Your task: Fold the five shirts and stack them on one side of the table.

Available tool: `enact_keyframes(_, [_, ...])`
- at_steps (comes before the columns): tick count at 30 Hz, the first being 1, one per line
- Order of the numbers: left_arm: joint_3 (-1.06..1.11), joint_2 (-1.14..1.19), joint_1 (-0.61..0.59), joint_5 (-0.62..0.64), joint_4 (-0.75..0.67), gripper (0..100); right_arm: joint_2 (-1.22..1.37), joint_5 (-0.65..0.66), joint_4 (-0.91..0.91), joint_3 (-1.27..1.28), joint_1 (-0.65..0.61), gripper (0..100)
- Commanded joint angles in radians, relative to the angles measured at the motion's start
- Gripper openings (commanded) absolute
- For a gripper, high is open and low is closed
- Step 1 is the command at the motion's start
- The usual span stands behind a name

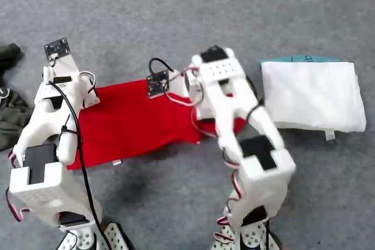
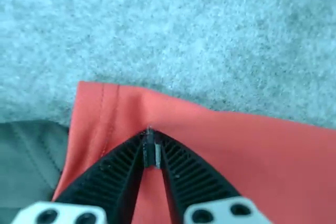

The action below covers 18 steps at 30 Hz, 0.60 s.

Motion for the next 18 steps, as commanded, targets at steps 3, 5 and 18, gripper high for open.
enact_keyframes(3, [-0.013,-0.008,-0.007,0.008,0.006,3,0.182,0.055,0.084,-0.329,-0.021,1.9])
enact_keyframes(5, [-0.013,-0.008,-0.005,0.008,0.006,3,0.255,0.055,0.089,-0.417,-0.031,2.5])
enact_keyframes(18, [-0.013,-0.008,-0.004,0.006,0.006,3,0.447,-0.298,0.011,-0.911,0.055,21.9])
